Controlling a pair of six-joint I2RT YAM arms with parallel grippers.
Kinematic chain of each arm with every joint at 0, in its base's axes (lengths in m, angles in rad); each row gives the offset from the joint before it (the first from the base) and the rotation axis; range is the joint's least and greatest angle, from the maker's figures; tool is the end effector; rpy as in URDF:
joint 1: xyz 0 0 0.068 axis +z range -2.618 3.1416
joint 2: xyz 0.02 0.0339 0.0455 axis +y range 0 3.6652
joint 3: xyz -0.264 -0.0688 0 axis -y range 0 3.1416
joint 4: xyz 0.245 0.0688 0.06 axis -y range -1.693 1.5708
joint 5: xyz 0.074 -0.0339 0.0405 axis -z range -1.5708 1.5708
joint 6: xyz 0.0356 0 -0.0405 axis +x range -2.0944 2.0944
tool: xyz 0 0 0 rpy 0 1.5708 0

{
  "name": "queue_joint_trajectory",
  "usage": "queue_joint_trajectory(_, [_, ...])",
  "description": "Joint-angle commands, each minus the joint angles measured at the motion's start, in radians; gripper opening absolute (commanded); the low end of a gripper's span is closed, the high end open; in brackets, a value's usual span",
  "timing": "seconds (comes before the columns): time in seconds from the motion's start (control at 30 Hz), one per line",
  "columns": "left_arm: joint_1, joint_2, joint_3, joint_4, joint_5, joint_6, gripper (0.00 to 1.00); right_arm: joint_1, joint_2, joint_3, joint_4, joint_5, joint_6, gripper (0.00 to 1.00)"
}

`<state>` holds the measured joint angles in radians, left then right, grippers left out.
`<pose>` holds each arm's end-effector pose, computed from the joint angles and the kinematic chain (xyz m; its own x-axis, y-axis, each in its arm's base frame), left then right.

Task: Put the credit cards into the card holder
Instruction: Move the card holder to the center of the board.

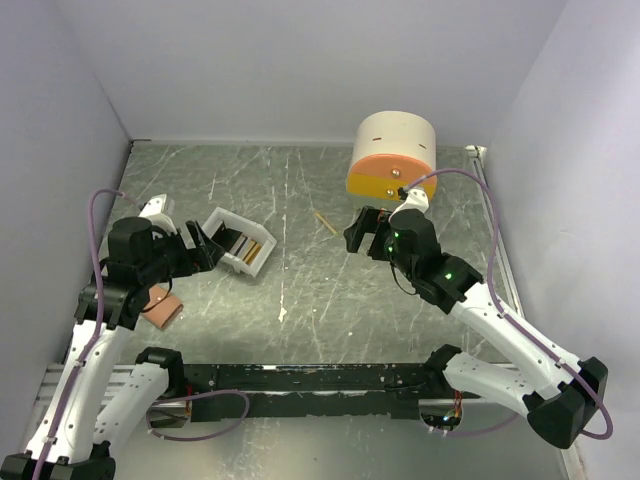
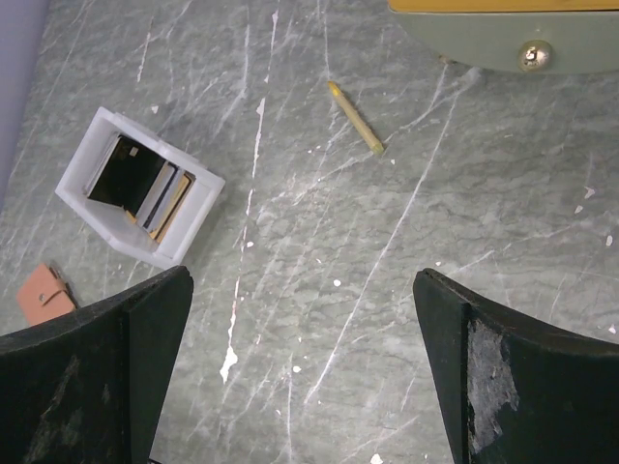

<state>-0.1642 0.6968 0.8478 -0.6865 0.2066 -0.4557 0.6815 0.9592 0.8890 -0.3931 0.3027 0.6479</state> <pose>0.1412 -0.0308 0.3236 -0.5990 -0.3373 -0.7262 0.0784 0.8778 -0.4725 0.1726 0.1263 0.3241 -0.5147 0.3243 -0.7937 -0.1049 0.8950 0.4337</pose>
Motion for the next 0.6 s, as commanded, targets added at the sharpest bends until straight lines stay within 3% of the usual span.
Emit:
queue_joint_trajectory(0.0, [0.013,-0.008,0.018,0.008,-0.055,-0.029,0.94,-0.007,-0.019,0.001,0.002,0.011,0.004,1.00])
queue_joint_trajectory(0.13, [0.012,0.006,0.014,0.005,-0.140,-0.096,0.94,-0.007,-0.028,0.002,-0.008,0.018,0.006,1.00])
queue_joint_trajectory(0.3, [0.012,0.039,-0.055,0.003,-0.267,-0.306,0.94,-0.007,-0.043,0.001,0.003,0.027,-0.008,1.00])
queue_joint_trajectory(0.57, [0.014,0.144,-0.103,-0.040,-0.598,-0.621,0.94,-0.007,-0.080,-0.004,0.016,0.012,-0.031,1.00])
